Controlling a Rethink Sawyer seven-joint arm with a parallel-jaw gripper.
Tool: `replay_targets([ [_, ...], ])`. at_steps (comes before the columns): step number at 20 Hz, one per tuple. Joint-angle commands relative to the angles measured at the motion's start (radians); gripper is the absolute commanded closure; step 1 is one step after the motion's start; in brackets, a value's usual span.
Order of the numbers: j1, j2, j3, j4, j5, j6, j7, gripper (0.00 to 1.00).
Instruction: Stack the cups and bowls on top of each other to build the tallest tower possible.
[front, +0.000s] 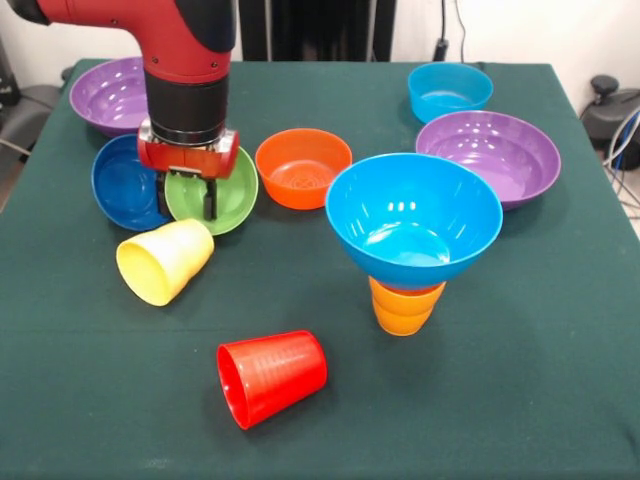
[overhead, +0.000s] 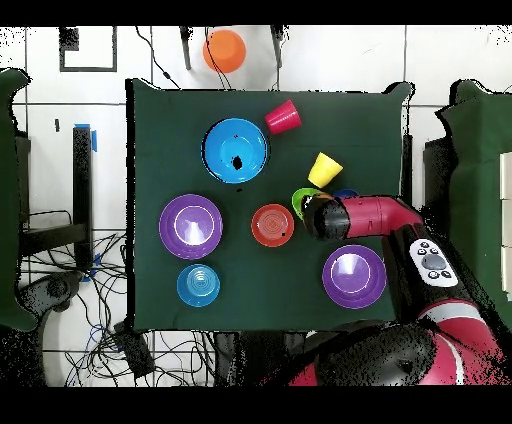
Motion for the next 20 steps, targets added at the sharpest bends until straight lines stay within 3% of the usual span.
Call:
replay_targets([
  [1, 0.005, 0.184, -0.014, -0.100, -0.078, -0.110, 0.007, 1.00],
  [7, -0.017, 0.163, 0.015, -0.098, -0.047, -0.050, -0.035, 1.00],
  [14, -0.062, 0.048, 0.068, -0.030, 0.004, 0.022, -0.117, 1.00],
  [17, -0.104, -0.063, 0.108, 0.045, 0.058, 0.105, -0.177, 1.00],
  [20, -0.104, -0.153, 0.115, 0.075, 0.080, 0.164, -0.197, 1.00],
])
